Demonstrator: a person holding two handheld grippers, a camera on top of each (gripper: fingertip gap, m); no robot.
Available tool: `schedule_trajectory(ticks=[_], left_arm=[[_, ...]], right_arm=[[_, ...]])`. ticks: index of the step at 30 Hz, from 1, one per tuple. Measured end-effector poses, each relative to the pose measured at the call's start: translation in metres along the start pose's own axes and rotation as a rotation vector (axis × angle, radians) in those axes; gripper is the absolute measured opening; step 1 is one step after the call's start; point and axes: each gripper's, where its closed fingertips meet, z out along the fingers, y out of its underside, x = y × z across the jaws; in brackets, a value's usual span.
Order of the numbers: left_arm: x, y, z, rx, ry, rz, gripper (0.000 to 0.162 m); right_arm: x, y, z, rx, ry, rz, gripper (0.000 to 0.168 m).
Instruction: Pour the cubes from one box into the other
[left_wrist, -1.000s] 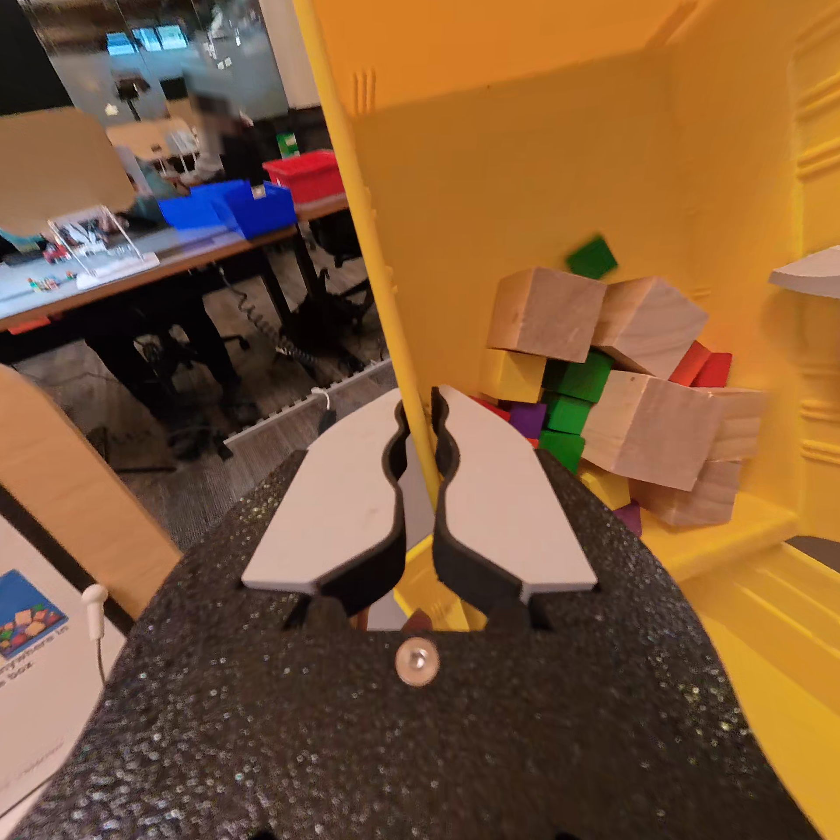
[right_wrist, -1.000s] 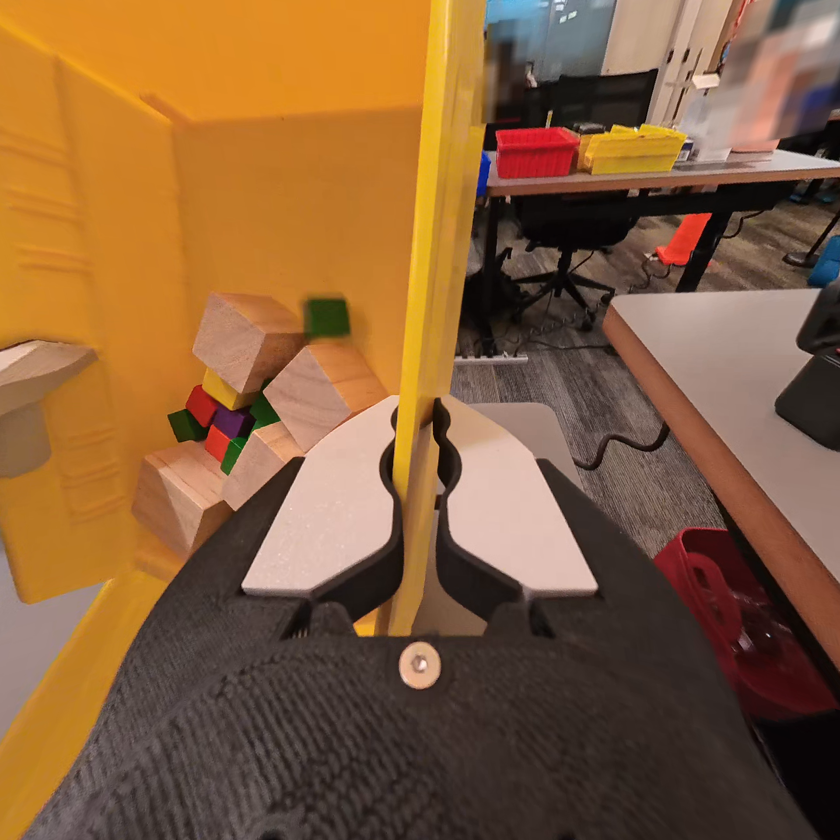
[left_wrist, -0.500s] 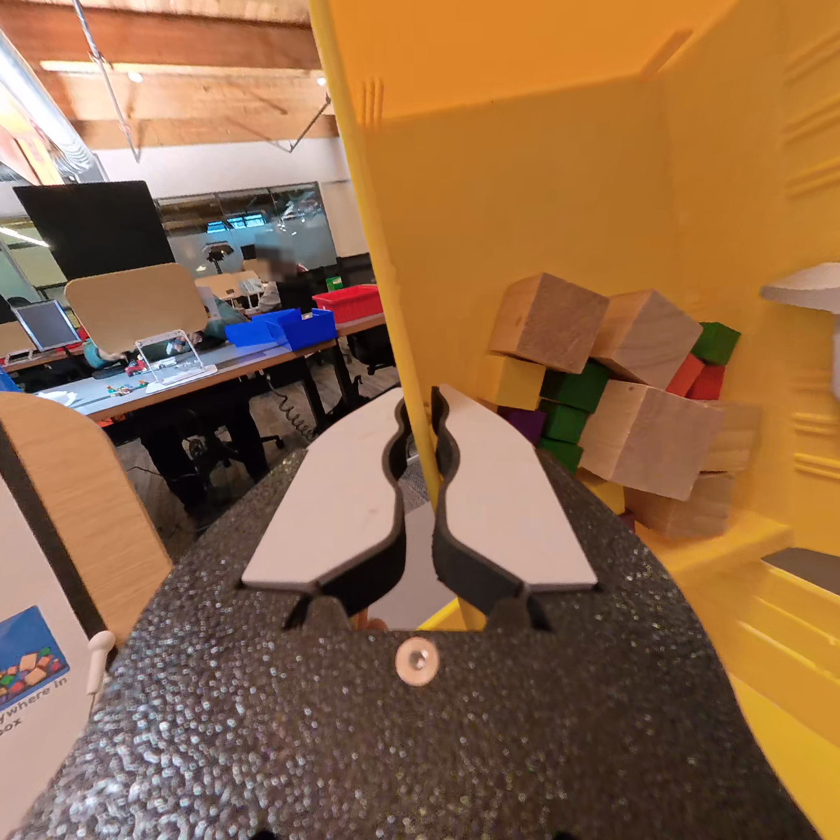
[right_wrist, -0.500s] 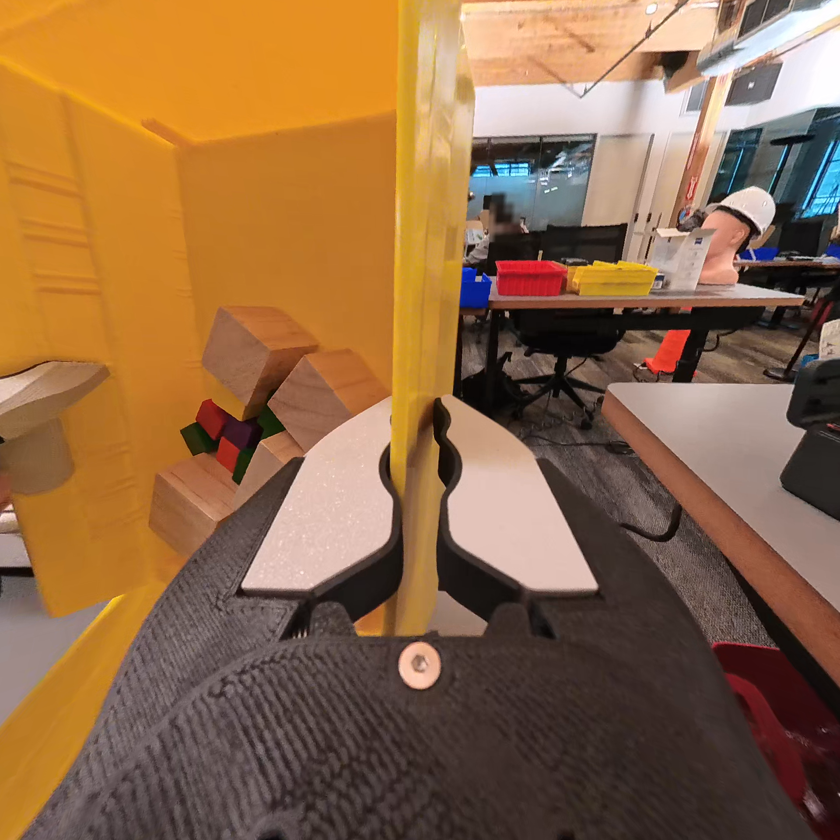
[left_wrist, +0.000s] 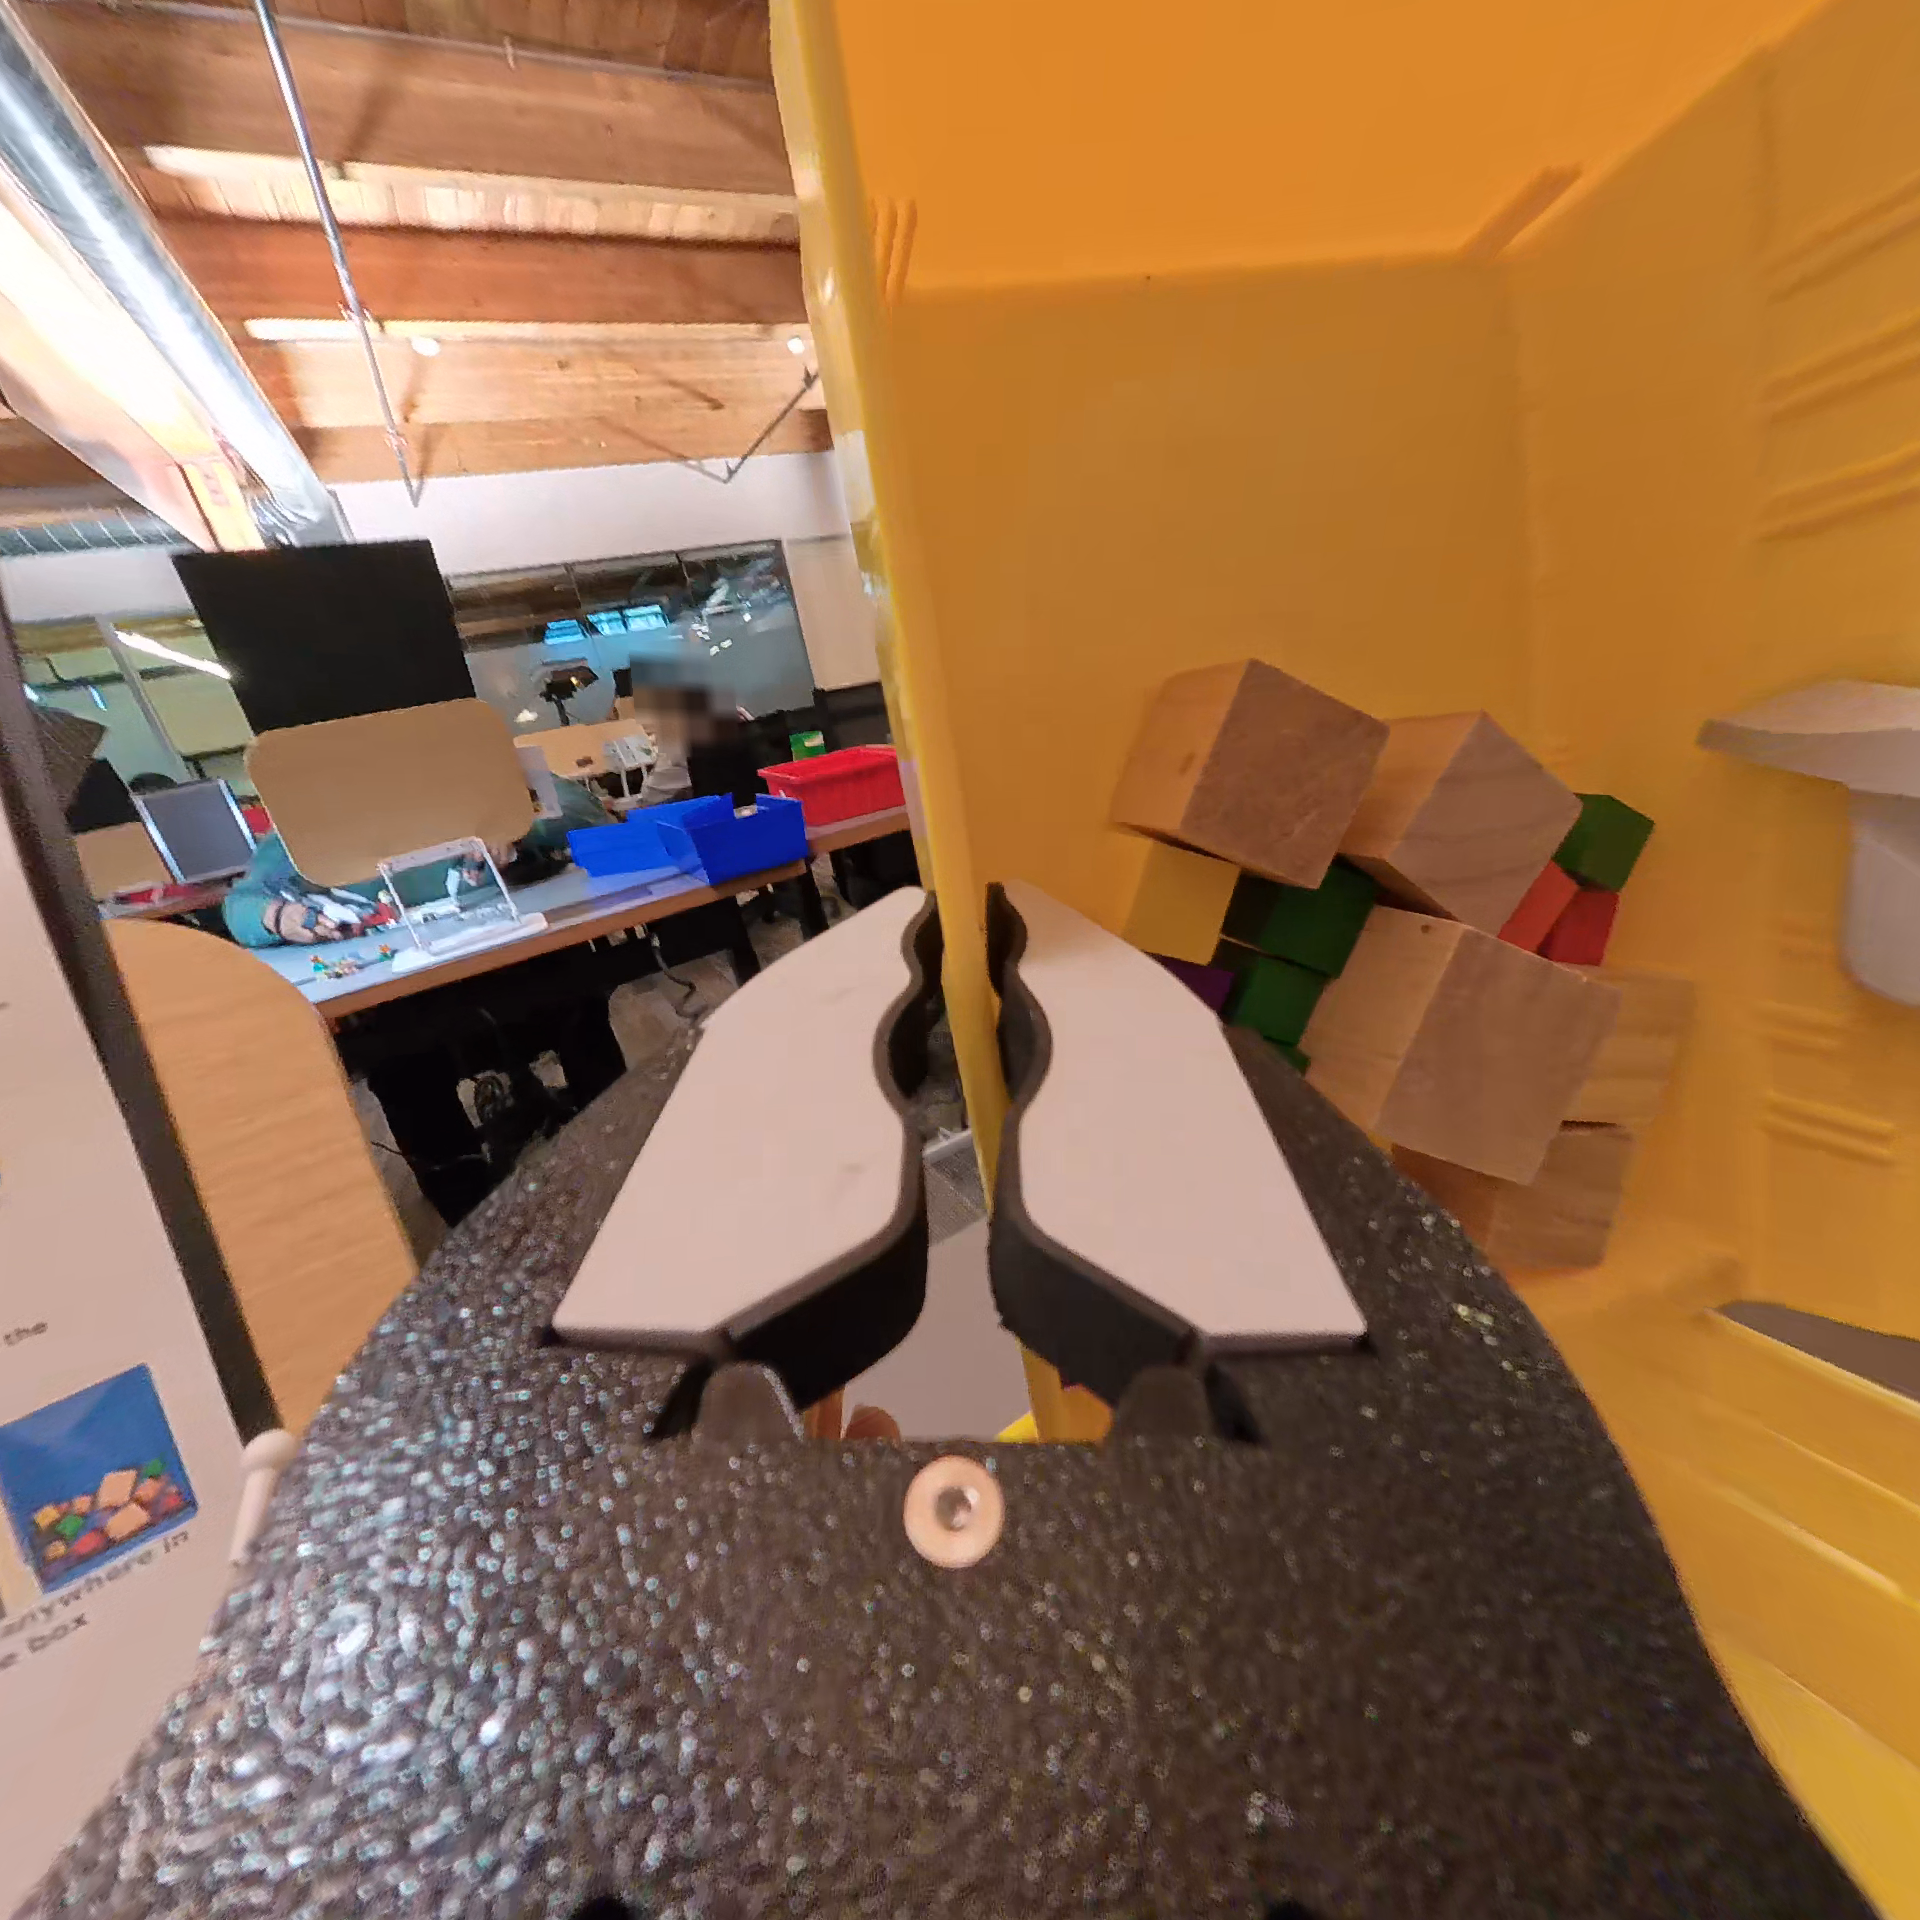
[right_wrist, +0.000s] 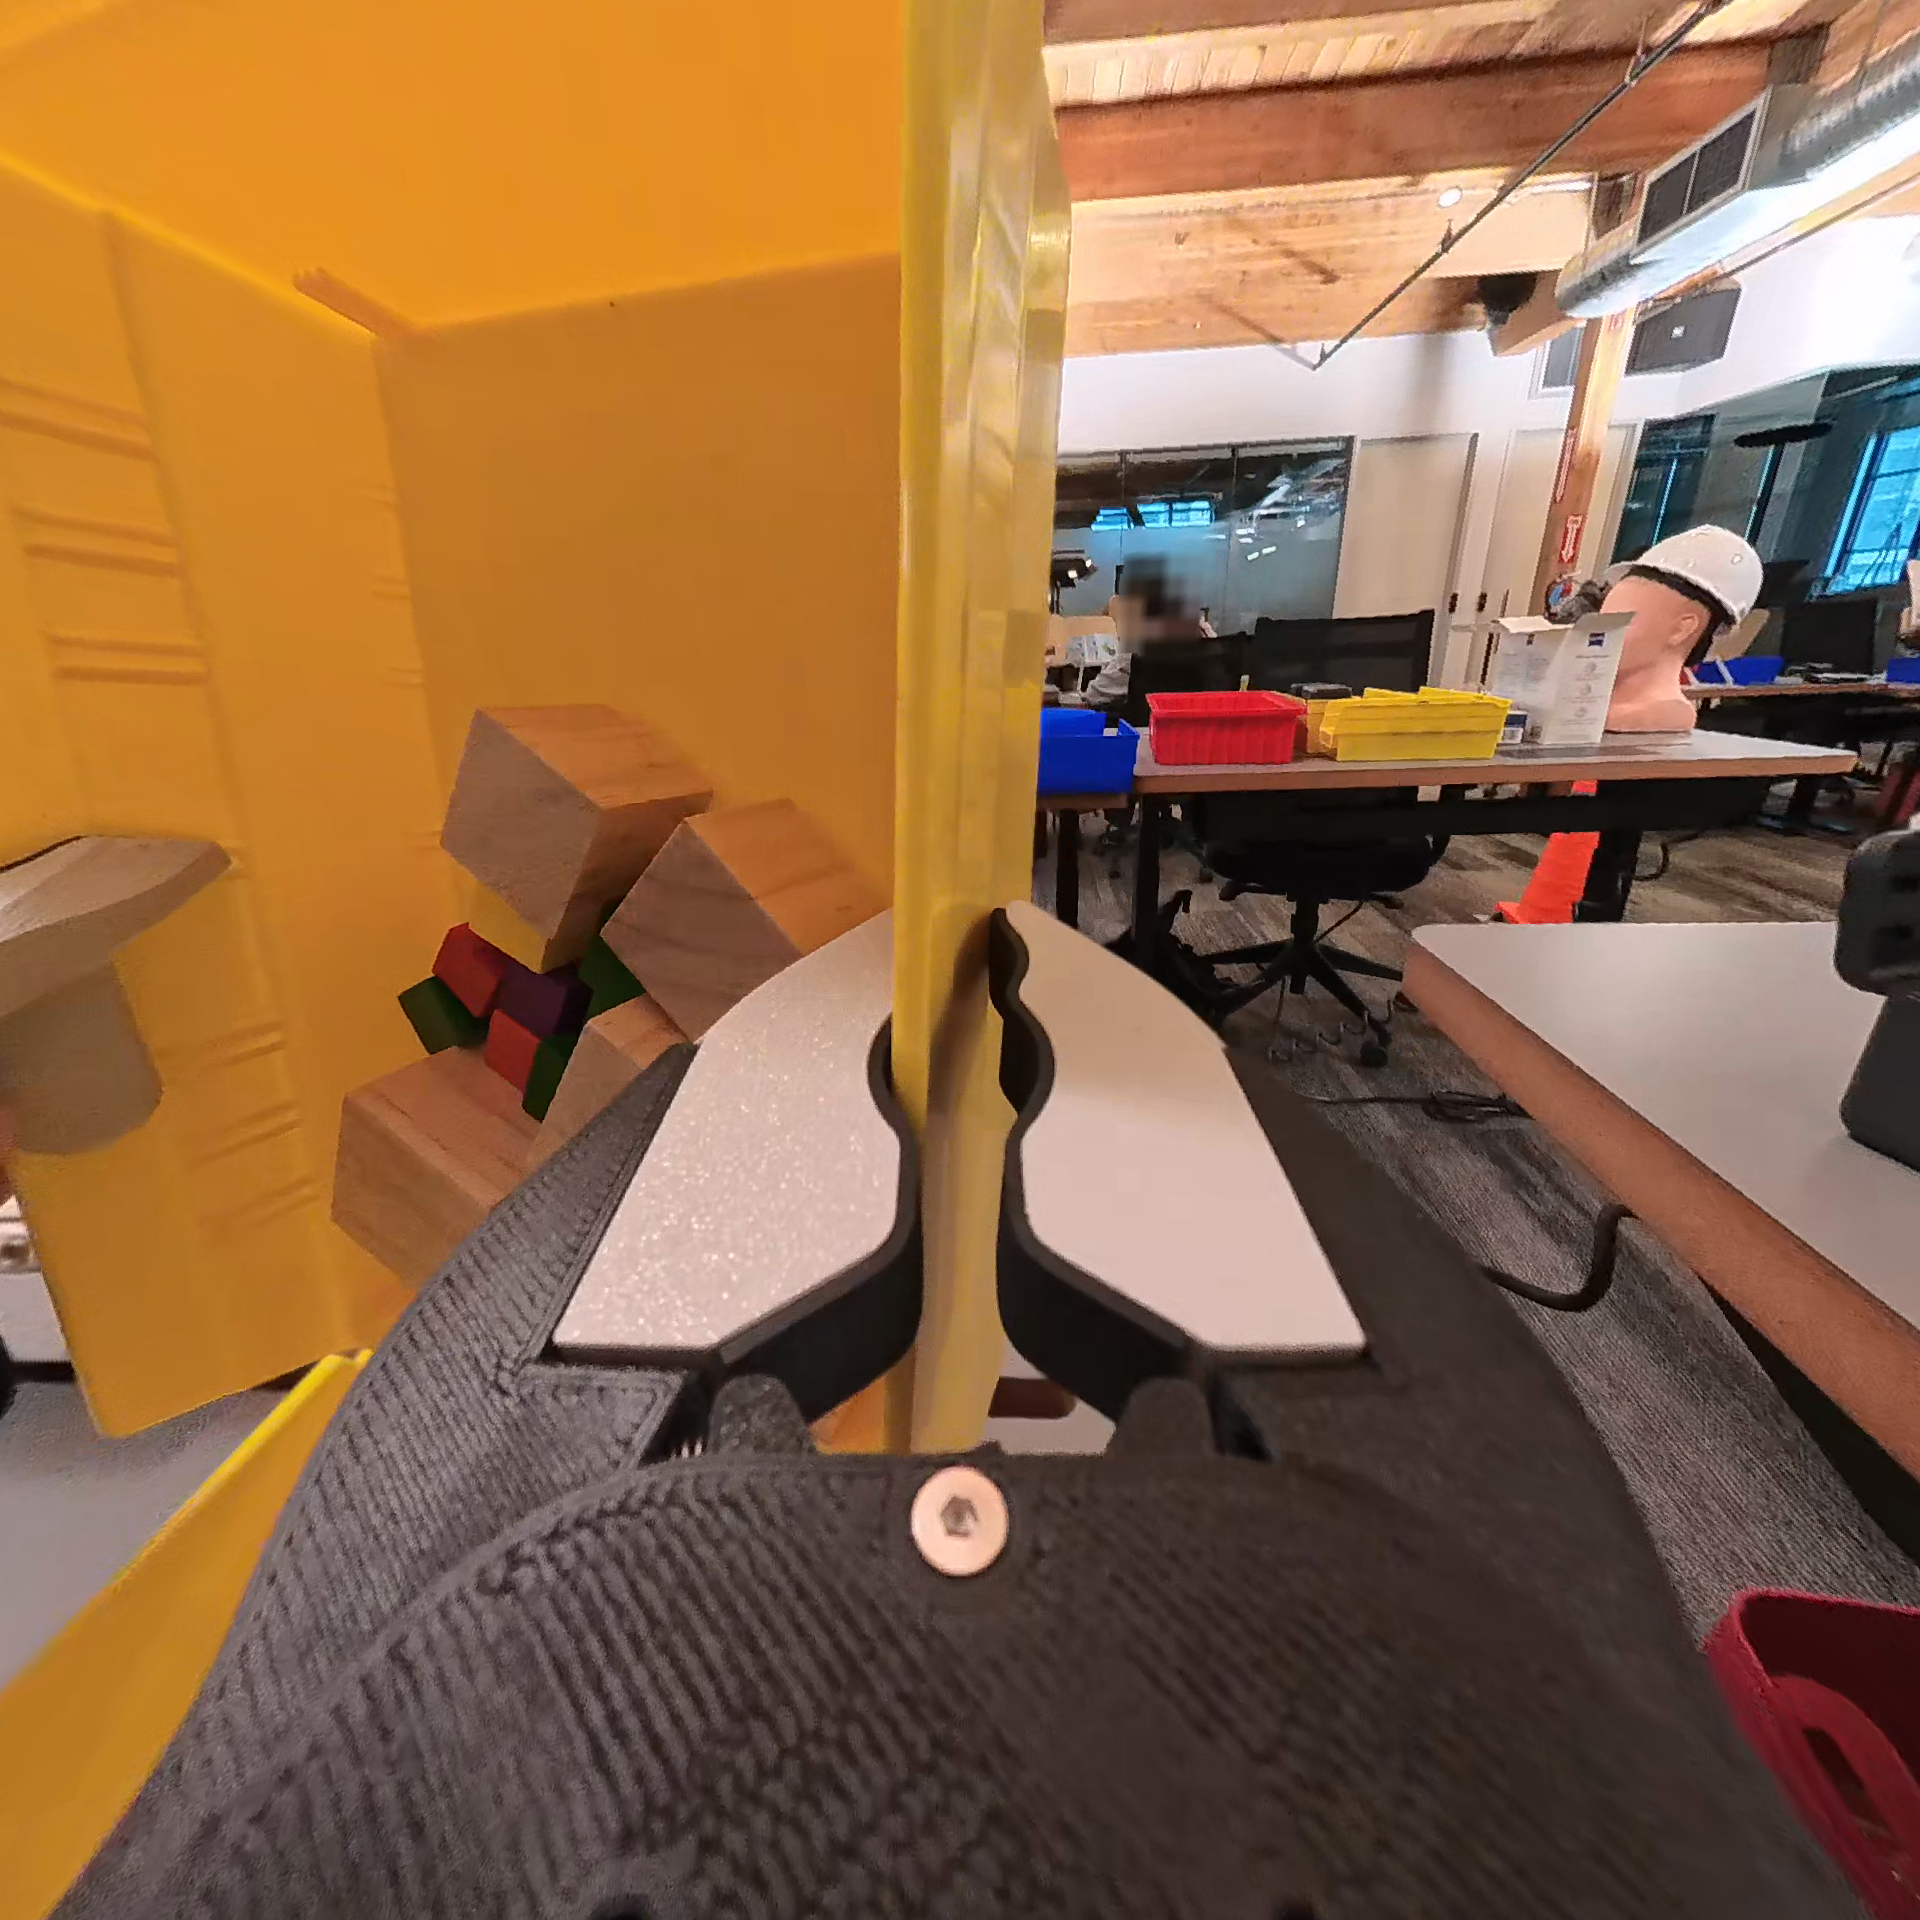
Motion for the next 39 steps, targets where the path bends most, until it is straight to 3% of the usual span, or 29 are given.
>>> schedule_trajectory(ticks=[24, 39], left_arm=[[0.008, 0.002, -0.003, 0.017, 0.047, -0.037, 0.012], [0.002, -0.021, -0.005, 0.086, 0.035, -0.037, 0.013]], right_arm=[[0.004, 0.003, 0.004, 0.027, -0.04, 0.027, 0.01], [-0.002, -0.004, 0.008, 0.107, -0.066, 0.088, 0.01]])
